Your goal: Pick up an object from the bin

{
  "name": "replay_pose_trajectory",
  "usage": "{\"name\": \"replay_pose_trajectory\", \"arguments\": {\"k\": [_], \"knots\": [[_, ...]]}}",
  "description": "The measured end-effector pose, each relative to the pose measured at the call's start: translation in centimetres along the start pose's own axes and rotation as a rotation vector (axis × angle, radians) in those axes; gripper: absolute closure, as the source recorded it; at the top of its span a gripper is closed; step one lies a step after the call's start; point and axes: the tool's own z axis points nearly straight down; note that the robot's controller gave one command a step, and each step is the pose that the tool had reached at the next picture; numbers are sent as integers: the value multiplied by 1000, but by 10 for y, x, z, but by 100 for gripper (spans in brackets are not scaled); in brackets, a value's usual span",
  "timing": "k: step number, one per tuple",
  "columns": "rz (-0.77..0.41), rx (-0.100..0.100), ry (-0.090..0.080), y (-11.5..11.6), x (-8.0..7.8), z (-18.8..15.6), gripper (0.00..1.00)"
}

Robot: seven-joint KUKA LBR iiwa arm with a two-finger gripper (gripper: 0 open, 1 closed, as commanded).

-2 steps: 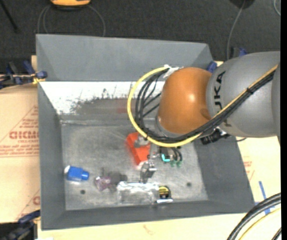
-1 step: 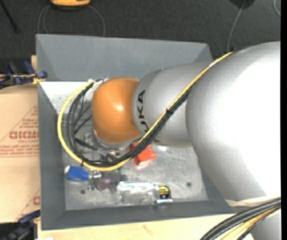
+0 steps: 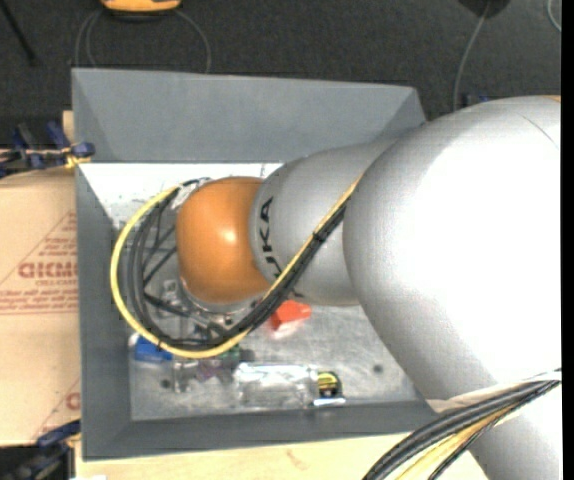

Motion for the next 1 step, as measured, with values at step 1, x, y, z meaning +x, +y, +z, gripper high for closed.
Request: {"name": "replay_pose_trajectory", "arguments": {"k": [1], "knots": [[-64, 1, -2, 25, 7, -2, 0]]}}
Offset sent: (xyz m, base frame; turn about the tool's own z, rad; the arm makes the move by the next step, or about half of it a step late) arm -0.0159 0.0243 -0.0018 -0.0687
